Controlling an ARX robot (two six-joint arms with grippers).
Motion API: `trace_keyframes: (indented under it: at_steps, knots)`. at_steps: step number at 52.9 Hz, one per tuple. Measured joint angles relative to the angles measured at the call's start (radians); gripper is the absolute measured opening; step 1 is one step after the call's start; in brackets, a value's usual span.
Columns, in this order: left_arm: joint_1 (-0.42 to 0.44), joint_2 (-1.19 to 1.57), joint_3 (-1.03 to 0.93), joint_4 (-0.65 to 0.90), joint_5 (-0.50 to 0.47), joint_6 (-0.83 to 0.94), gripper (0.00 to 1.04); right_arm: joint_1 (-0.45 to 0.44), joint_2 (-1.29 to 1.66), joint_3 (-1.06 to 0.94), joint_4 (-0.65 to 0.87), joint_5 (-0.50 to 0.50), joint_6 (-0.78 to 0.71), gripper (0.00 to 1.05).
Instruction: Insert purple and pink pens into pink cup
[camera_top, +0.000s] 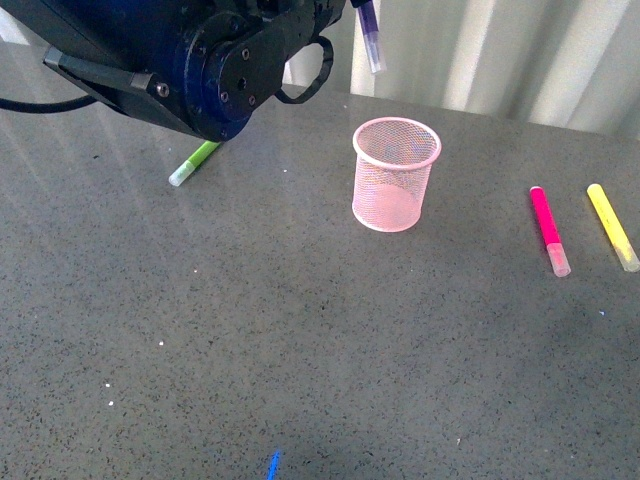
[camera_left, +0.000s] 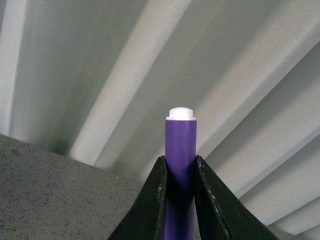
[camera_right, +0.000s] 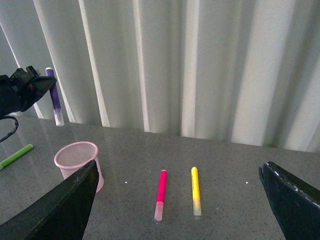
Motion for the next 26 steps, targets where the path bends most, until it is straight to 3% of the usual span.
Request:
trace_keyframes:
  at_steps: [26]
  knots:
    - [-0.060,0.080,-0.019,0.083,-0.038,-0.084,0.12,0.000,0.000,0.000,0.000,0.000,0.000,0.98]
